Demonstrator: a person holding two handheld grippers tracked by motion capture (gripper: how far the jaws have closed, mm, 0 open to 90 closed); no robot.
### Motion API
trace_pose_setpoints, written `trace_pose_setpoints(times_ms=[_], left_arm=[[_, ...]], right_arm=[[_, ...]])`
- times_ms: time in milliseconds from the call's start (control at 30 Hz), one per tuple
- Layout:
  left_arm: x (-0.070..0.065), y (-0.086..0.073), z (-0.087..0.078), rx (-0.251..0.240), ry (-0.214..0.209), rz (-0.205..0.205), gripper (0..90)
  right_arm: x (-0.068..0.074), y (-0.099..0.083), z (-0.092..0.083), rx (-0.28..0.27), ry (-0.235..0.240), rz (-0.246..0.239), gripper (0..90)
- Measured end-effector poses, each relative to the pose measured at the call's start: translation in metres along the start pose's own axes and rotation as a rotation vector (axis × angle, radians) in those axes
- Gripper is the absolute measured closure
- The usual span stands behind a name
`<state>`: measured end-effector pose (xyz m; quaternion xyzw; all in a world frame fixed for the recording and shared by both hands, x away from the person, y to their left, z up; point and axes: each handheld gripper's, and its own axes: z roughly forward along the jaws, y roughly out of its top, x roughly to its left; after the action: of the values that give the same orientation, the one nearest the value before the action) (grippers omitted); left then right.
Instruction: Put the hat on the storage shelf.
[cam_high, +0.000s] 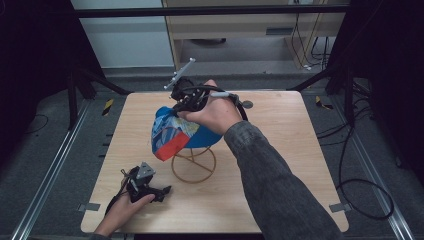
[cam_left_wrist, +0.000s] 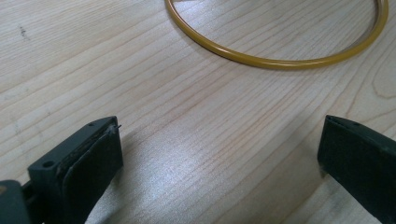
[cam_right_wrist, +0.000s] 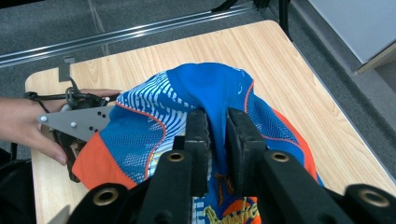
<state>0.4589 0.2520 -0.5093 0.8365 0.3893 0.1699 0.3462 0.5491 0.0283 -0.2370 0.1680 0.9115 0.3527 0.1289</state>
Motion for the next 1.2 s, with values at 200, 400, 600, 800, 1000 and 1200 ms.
trace_pose_setpoints(times_ms=[200, 400, 600, 800, 1000, 1200], left_arm=[[0.0, 0.0, 0.0, 0.0, -0.001, 0.001, 0.0], [0.0, 0.0, 0.0, 0.0, 0.0, 0.001, 0.0], [0.0, 0.0, 0.0, 0.0, 0.0, 0.0, 0.0], [-0.0001, 0.0, -0.0001, 0.0, 0.0, 0.001, 0.0], [-0.0001, 0.0, -0.0001, 0.0, 0.001, -0.001, 0.0], [0.0, 0.0, -0.0001, 0.0, 0.0, 0.001, 0.0]], right_arm=[[0.0003, -0.0009, 0.0008, 0.002, -0.001, 0.002, 73.6], [0.0, -0.0034, 0.0007, -0.001, -0.002, 0.013, 68.2], [-0.0001, -0.005, -0.0005, 0.007, 0.0, 0.026, 57.3], [0.0001, -0.0069, -0.0021, 0.013, 0.0, 0.037, 48.8], [0.0013, -0.0077, -0.0041, 0.013, -0.005, 0.037, 41.9], [0.0005, -0.0094, -0.0056, 0.017, -0.013, 0.042, 37.1]])
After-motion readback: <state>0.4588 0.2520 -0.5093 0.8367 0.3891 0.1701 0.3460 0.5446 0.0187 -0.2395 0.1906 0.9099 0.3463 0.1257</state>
